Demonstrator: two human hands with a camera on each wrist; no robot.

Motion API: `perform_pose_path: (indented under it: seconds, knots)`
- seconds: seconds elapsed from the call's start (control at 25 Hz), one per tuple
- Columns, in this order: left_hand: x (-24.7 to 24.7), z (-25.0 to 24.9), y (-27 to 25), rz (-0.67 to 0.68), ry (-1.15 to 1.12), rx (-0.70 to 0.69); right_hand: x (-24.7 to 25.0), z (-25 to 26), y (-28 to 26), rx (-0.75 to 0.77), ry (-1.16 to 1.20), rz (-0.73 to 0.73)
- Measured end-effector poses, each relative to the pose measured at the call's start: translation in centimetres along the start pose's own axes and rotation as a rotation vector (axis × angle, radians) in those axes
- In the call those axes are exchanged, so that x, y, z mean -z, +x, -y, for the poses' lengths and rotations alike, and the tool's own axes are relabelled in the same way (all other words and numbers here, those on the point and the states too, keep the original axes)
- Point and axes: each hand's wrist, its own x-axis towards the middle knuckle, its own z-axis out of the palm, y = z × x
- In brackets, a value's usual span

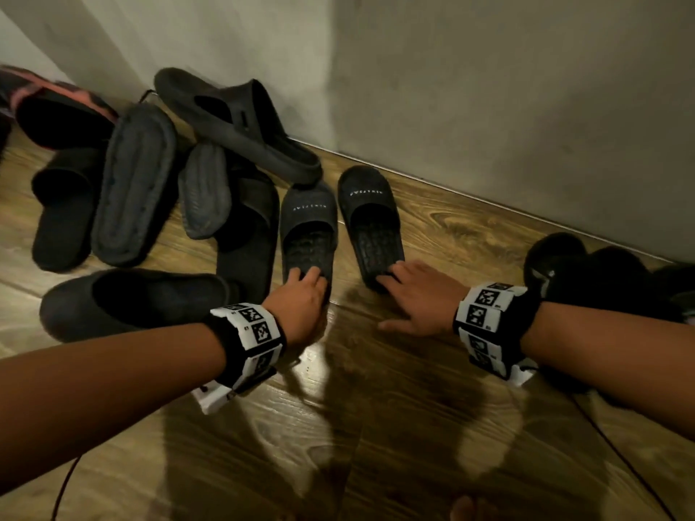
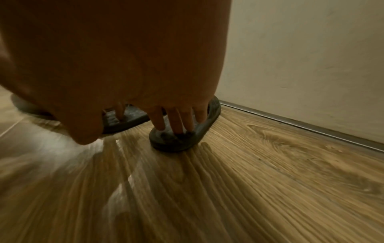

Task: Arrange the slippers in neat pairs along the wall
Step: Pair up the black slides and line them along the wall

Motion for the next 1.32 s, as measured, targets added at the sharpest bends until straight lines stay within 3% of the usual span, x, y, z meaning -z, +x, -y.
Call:
perform_pose_path:
  seconds: [0.16,0.28,0.44,0.6,0.68,1.0,1.16,1.32]
  knots:
    - [1.0,-1.3,0.3,0.061,0.115,-0.019,-1.6,0.4,-3.3,0.006,-0.013,0.016]
    - [0.8,-2.5,-0.3,0.012,0.162,-0.146,-2.8,1.2,-5.9,-0.015,0.001,0.094]
    - [0.0,-5.3,-0.4,-0.009,-0.021,-0.23,-4.9,1.7,-9.6,-0.058,0.031,0.139]
    - [0.3,-8.2,2.1,0.034,0.145,-0.369,-6.3,1.3,-12.0,-0.077,0.052,0.076]
    - [0.8,-9.6,3.5,0.025,0.134,-0.408,-6.7,0.6,-12.4,-0.103,0.067,0.111]
    - [0.7,-13.4,5.7,-0.019,-0.219,-0.446,-6.3,-2.6,-11.4,-0.268,0.14,0.122]
    - [0.7,-13.8,6.3,-0.041,-0.223,-0.421,-5.5,-3.8,-10.2,-0.289,0.172,0.122]
    - [0.8,-13.7,6.7,-0.092,-0.086,-0.383,-5.2,-4.7,-9.6,-0.344,0.2,0.125]
